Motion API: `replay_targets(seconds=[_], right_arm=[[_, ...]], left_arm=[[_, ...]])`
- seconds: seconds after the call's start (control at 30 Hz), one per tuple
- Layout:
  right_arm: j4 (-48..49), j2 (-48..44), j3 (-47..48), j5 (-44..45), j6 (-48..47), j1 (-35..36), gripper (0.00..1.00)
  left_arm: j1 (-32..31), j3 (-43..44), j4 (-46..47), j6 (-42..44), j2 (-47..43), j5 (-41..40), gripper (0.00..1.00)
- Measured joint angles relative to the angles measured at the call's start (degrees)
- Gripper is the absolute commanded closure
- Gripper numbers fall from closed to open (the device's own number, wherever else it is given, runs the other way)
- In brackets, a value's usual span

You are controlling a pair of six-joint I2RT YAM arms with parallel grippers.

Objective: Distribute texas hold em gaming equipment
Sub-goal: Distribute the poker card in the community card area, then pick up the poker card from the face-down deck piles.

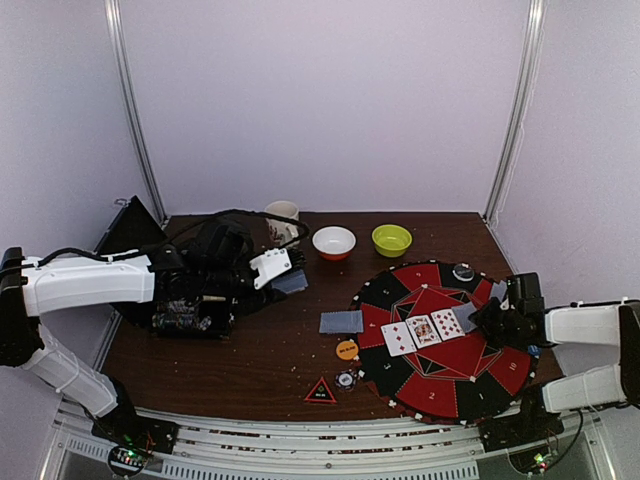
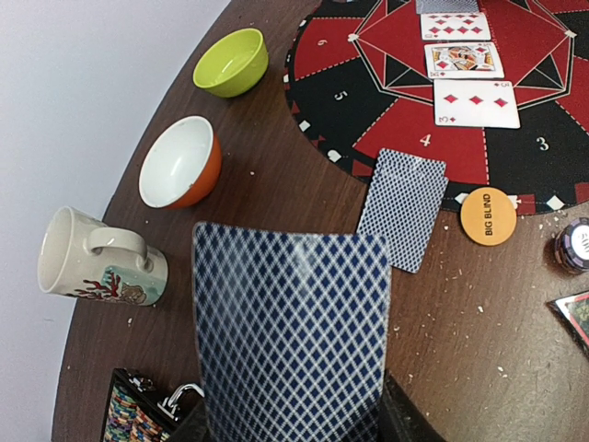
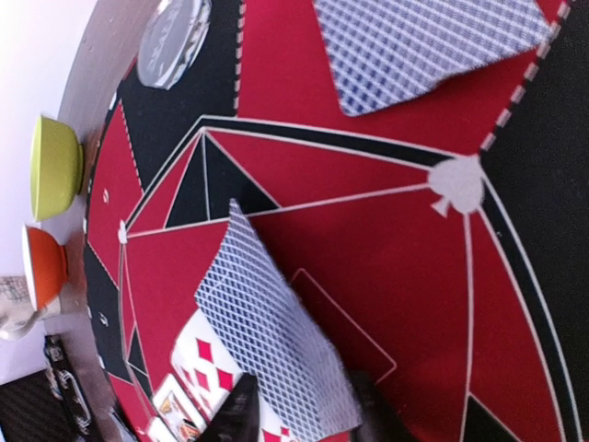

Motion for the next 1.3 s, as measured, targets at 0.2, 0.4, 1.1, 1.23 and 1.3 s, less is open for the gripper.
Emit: replay_targets(seconds=[0.2,0.4,1.1,1.23,1.3], right_arm=[[-4.9,-4.4,0.6,0.6,0.7,0.0,0.33],[-15.7,-12.2,6.5,6.4,-0.5,0.1,0.20],[-6.3,29.0,57.5,-20.5,-37.1,36.2,0.27],[-5.6,33.9,59.9,-22.8,-38.4,39.3,0.24],[-5.0,34.9,59.9,-23.7,-38.9,40.4,0.24]], left_arm=[[0.0,0.0,0.0,0.0,0.0,0.0,0.56],[-0.2,0.0,0.0,0.0,0.0,0.0,0.56],[-0.6,0.0,0.1,0.0,-1.3,0.5,0.56],[-0.6,0.0,0.1,0.0,-1.4,0.5,0.55],[-0.6,0.0,0.1,0.0,-1.4,0.5,0.56]])
